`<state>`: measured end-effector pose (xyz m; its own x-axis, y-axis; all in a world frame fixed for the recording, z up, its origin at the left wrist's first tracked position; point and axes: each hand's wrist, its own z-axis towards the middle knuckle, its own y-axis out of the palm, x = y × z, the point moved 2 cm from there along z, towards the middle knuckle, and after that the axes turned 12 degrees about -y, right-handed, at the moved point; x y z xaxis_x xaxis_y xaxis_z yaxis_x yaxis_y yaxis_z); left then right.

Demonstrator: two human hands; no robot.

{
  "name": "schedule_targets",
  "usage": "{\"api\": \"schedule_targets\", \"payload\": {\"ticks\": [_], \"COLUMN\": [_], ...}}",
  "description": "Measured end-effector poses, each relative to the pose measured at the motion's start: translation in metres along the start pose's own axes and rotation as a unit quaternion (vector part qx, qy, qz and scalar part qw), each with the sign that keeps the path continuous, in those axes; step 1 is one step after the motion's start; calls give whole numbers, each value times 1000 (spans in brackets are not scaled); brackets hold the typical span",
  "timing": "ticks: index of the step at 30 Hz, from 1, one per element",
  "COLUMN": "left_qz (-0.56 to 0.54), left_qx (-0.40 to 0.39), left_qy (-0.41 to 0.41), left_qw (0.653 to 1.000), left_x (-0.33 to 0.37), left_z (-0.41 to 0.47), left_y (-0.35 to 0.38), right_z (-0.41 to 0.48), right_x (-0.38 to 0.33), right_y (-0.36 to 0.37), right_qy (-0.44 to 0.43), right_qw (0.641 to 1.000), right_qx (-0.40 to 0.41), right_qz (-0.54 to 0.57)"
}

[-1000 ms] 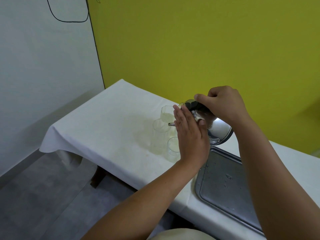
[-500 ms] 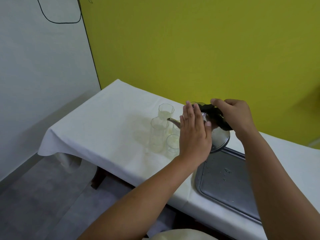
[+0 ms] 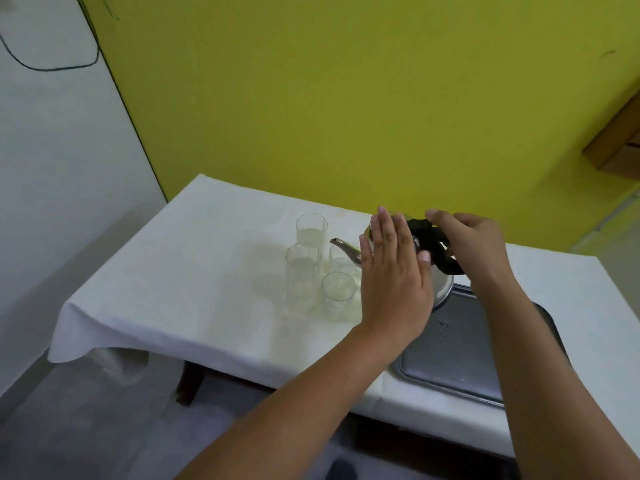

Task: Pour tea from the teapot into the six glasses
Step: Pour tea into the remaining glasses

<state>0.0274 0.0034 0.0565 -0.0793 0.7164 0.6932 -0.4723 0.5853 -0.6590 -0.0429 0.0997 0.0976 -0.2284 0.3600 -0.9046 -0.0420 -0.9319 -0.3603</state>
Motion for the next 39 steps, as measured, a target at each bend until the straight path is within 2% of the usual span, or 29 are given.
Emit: {"api": "schedule_targets", "payload": {"ticks": [6,13,17,28,39], "left_qz": [-26,-57,-78,-141,-165], "left_qx": [-38,-81,-84,-111,-64], "left_qy": [7,-2,-2,-71,-112], "left_qw": [999,995,993,981,978], "left_x": [-3,-15,-13,-17,-11], "left_z": [-14,-31,-34,-35,-37], "left_y": [3,3,4,21,31], "right_z": [-15,-29,-32,-30,-17], "right_x": [3,3,-2,-8,-8], "right_y": [-3,-6,-10,-3,0], "right_qy": [2,-11,-26,-37,-70], "right_qw": [999,991,986,965,954], "right_qx": [15,23,23,-17,-69], "right_qz": [-35,-133,-164,-259,-284]}}
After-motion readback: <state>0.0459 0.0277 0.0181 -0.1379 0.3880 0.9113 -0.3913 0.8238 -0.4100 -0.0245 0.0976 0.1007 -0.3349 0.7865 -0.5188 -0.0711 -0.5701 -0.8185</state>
